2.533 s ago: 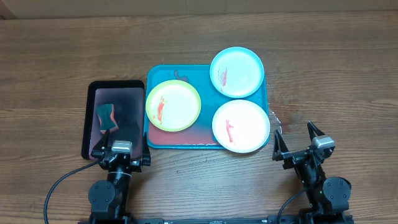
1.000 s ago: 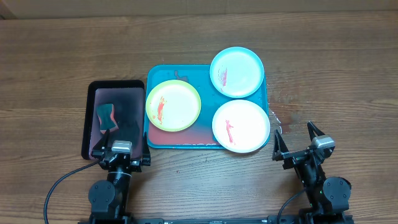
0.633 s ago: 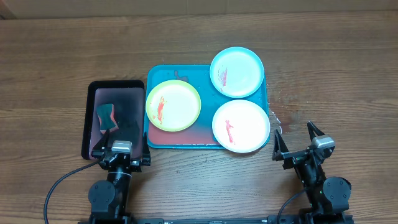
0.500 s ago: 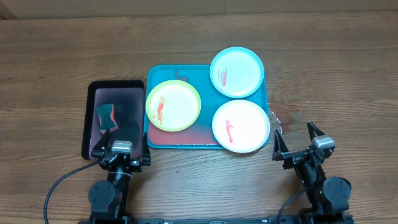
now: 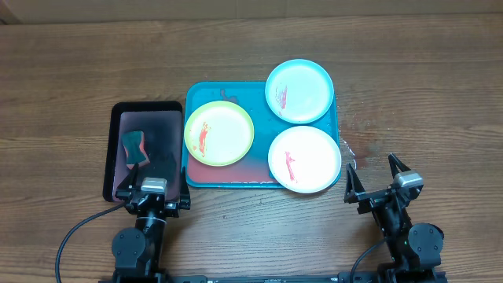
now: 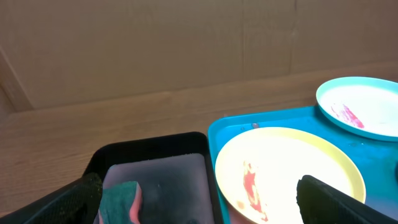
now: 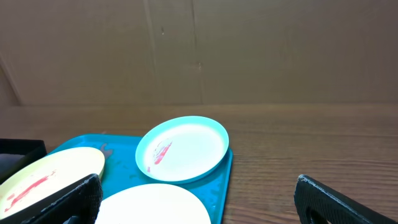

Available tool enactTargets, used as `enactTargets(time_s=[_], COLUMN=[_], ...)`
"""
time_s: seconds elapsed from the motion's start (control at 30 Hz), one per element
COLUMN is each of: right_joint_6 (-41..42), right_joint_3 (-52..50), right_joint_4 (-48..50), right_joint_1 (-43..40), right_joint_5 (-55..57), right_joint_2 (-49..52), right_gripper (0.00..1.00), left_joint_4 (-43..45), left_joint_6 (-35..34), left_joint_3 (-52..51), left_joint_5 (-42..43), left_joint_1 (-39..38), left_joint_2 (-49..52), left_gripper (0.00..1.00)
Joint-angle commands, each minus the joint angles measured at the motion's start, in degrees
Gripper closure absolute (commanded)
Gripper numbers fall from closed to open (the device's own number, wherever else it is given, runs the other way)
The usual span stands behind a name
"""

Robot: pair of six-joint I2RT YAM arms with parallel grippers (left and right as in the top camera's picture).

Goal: Clean dirty plates on tray and stack at the side

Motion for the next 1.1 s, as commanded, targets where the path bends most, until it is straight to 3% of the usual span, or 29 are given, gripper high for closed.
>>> enactTargets(time_s=[0.0,0.23,0.6,0.83,1.07], right_joint_6=[-0.4,-0.4,2.3,3.5,3.5], right_joint_3=[-0.6,-0.6,5.1,17.1,39.7], right_joint_4=[0.2,1.0,2.7,-4.3,-19.6], right_joint_1=[0.1,0.1,0.1,0.1,0.1], right_joint_5=[0.8,1.2,1.2,1.1,1.1], right_joint_2=[-0.5,-0.5,-0.5,3.0,21.4], right_gripper=[0.0,0.0,0.0,0.0,0.0], left_joint_4=[0.2,-1.2,-18.9,-27.7,-53.0], left_joint_6=[0.0,1.5,2.8,2.8,2.7], left_joint_3=[-0.2,3.1,23.7,41.7,70.3], left_joint_5=[1.3,1.4,2.6,3.0,5.6], left_joint_1=[-0.1,-0.1,-0.1,-0.1,-0.1], left_joint_2=[-0.6,-0.6,5.6,21.0,48.0], left_gripper=[0.0,0.0,0.0,0.0,0.0])
